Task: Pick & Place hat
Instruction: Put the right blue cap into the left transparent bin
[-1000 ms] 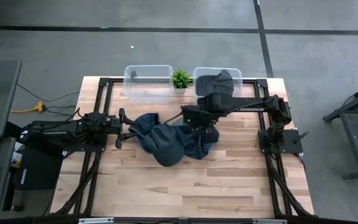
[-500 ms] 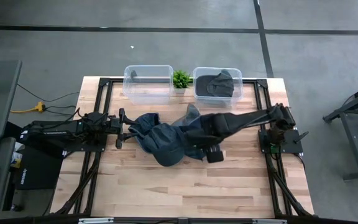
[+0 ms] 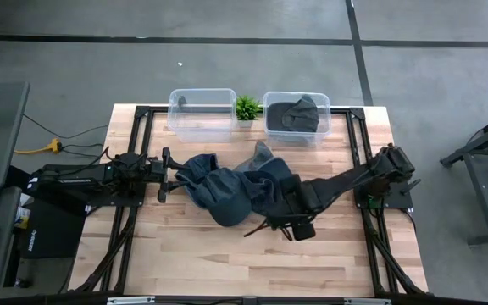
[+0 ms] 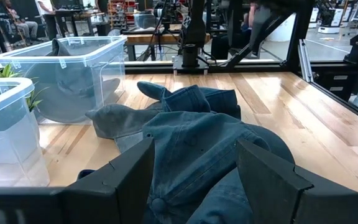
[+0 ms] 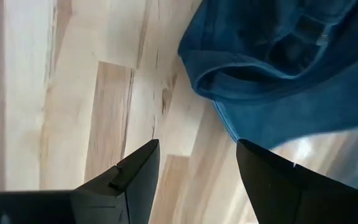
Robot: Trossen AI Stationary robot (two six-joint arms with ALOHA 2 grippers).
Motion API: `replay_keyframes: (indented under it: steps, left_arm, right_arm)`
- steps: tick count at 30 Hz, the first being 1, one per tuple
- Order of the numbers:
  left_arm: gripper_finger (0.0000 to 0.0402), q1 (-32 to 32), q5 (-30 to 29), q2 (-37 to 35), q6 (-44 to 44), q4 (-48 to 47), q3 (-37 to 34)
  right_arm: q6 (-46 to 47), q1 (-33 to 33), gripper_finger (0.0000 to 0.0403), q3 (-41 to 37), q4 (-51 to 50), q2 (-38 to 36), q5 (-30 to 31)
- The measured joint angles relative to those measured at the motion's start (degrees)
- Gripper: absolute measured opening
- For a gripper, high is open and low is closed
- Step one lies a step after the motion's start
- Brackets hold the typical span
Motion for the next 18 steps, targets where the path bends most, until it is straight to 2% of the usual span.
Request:
replay_keyframes:
  steps: [4,8,15,18]
  left_arm:
    - [0.0221,-0.01,0.00,0.00,-0.01,0.00,0.00]
    - [0.0221,0.01,0.00,0.01,0.00,0.00,0.00]
    - [0.0221,0.01,0.00,0.01,0.01,0.00,0.00]
    - [0.0221,0.01,0.00,0.01,-0.01,0.00,0.00]
  right_arm:
    - [-2.61,1.83,0.0209,-8.01,8.65,-1.93,0.14]
    - [-10.86,3.75,0.0209,-14.15,14.41,-3.05,3.35]
    - [-28.59,6.88,0.0209,-19.86,21.80,-3.12,17.68]
    - [-34.11,7.26,0.0210,-21.35,24.97,-3.12,20.81]
